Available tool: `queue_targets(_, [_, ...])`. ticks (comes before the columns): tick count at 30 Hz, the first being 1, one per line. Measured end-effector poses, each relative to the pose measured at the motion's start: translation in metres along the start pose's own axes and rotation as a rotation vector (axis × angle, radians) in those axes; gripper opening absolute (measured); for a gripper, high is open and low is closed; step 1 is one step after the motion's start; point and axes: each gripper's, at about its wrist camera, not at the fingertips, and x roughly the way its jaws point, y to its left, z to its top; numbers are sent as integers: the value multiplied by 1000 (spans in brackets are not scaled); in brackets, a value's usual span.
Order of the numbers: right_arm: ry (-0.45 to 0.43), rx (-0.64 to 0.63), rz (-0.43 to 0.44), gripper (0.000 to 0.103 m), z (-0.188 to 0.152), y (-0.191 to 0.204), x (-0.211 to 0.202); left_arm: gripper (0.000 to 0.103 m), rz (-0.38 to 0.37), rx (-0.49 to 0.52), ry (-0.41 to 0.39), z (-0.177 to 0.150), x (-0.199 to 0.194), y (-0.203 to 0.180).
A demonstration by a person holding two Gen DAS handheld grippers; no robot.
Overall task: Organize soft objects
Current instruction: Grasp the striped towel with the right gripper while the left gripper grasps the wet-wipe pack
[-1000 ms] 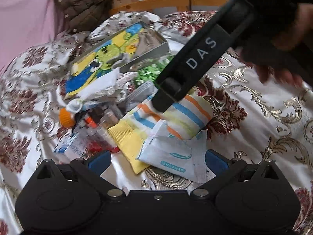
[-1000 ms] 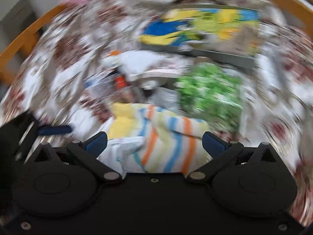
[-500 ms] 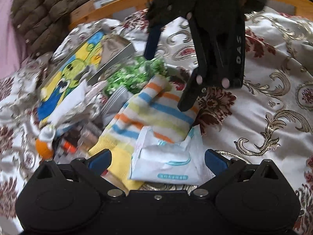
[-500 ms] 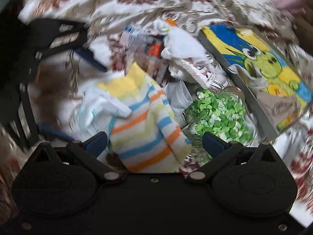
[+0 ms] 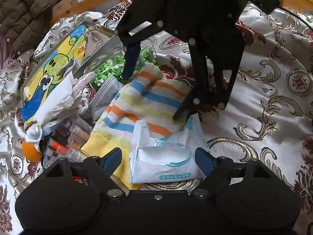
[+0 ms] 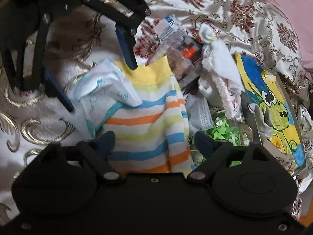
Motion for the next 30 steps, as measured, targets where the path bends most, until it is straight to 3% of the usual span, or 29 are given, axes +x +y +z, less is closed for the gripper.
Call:
queue_targets(7, [30, -47, -9, 59, -3, 17, 21, 71, -27, -19, 26, 1, 7, -4])
queue_targets(12, [54, -36, -9, 35, -6, 20, 26, 67, -38, -63, 35, 1, 11, 1])
queue_targets(13, [54, -36, -9, 32, -6, 20, 26, 65, -39, -67, 35, 1, 10, 1])
queue_targets(15, [57, -38, -21, 17, -9, 19, 30, 60, -35, -72, 32, 0, 9, 1])
queue_targets(17, [60, -36, -41, 9, -11, 17, 35, 50, -33, -81, 36, -1, 8, 1])
queue_targets(24, [38, 7, -76, 2, -20, 19, 37, 40, -35, -136, 37, -5, 4, 5])
queue_targets(26, [31, 20, -82, 2, -21, 19, 34, 30, -42, -153, 36, -6, 1, 4])
queue_targets(30, [7, 27, -122, 1, -26, 22, 22, 27, -56, -179, 30, -6, -6, 2])
